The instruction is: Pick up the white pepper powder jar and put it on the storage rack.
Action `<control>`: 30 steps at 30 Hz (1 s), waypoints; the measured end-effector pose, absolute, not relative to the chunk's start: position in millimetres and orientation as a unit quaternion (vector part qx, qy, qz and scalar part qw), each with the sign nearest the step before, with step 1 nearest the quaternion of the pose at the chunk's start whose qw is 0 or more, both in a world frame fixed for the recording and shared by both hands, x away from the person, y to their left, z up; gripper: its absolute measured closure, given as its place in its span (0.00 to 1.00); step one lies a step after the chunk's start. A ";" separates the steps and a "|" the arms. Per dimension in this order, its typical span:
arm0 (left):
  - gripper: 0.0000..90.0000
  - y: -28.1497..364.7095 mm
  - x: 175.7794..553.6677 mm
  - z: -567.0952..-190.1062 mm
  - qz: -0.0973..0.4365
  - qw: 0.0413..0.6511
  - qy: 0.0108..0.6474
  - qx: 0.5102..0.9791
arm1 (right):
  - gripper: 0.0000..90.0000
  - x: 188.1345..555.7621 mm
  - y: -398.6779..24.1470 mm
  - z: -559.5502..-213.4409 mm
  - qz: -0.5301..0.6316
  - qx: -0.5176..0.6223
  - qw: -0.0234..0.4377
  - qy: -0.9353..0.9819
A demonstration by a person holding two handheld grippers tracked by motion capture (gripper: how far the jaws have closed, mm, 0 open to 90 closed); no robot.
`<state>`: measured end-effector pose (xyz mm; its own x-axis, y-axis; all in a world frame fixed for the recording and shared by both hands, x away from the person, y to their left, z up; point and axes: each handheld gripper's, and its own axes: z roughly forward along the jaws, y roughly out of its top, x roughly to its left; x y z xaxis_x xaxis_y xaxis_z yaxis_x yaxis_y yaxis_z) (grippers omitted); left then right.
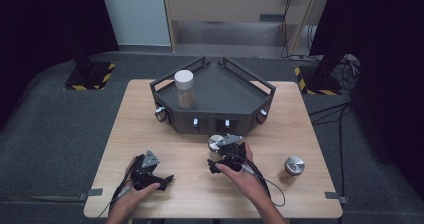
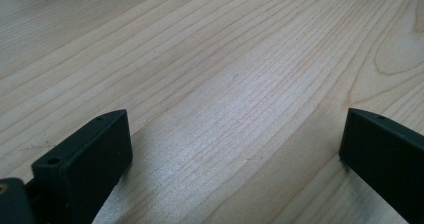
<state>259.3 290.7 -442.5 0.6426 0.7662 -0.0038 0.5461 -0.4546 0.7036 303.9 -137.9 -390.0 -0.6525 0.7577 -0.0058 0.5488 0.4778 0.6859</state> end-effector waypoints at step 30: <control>0.00 290.5 259.0 -442.6 0.160 0.346 0.392 0.837 | 0.23 317.3 -122.2 -405.9 0.337 0.415 0.154 0.831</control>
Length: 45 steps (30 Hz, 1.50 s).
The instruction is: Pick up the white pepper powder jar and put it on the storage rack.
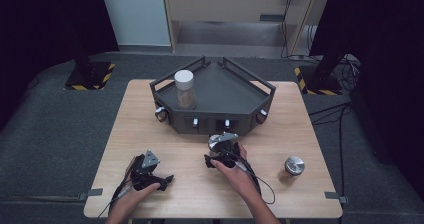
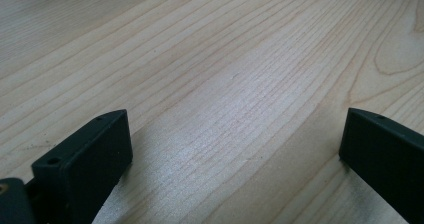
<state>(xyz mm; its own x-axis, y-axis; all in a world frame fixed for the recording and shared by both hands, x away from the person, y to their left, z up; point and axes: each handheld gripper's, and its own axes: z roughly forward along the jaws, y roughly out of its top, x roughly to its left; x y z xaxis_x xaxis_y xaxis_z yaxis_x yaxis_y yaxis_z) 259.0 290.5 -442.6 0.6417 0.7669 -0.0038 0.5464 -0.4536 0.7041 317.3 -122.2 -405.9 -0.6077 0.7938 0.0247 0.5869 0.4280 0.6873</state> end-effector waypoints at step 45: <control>0.00 290.6 259.1 -442.6 0.160 0.345 0.392 0.838 | 0.34 283.9 -137.2 -377.8 0.351 0.385 0.190 0.832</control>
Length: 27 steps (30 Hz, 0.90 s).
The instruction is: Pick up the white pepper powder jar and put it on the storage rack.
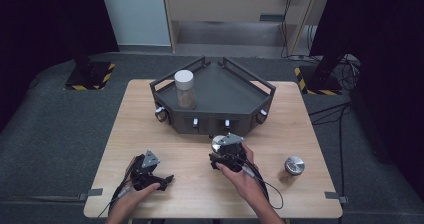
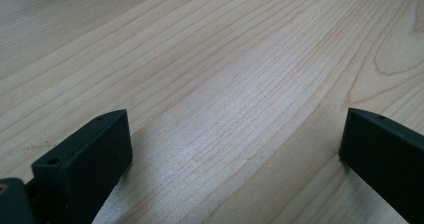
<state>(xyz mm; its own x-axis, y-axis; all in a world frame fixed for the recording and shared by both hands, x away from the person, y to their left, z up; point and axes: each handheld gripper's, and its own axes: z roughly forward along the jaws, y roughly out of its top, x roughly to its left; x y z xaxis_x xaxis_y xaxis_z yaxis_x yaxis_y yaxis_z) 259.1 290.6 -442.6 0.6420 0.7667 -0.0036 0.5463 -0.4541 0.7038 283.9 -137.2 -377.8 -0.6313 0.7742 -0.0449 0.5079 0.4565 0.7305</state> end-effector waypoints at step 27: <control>0.00 290.6 259.1 -442.6 0.159 0.346 0.392 0.838 | 0.34 279.3 -137.7 -340.5 0.348 0.361 0.199 0.842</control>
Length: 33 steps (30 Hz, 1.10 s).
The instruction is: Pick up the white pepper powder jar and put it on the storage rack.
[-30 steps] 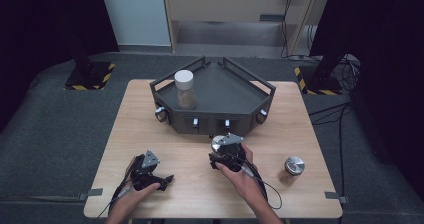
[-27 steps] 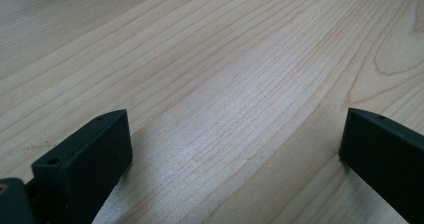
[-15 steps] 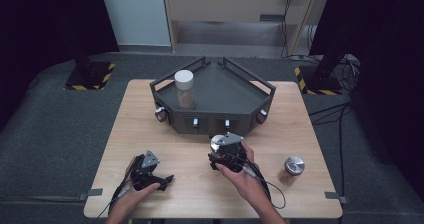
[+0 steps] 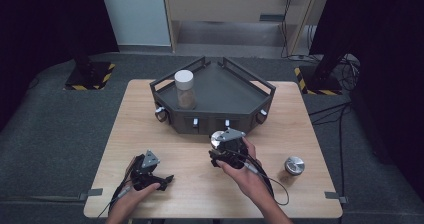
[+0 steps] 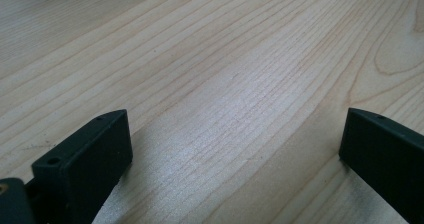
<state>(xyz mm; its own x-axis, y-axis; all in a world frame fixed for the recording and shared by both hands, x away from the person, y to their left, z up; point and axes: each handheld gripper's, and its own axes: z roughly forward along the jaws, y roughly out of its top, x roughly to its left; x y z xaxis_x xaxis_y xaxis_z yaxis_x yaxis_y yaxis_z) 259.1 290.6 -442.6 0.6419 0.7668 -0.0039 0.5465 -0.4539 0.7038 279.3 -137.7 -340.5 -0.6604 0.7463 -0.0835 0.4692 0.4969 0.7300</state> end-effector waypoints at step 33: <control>0.00 290.6 259.0 -442.6 0.160 0.346 0.392 0.838 | 0.34 296.0 -138.3 -301.6 0.351 0.369 0.219 0.832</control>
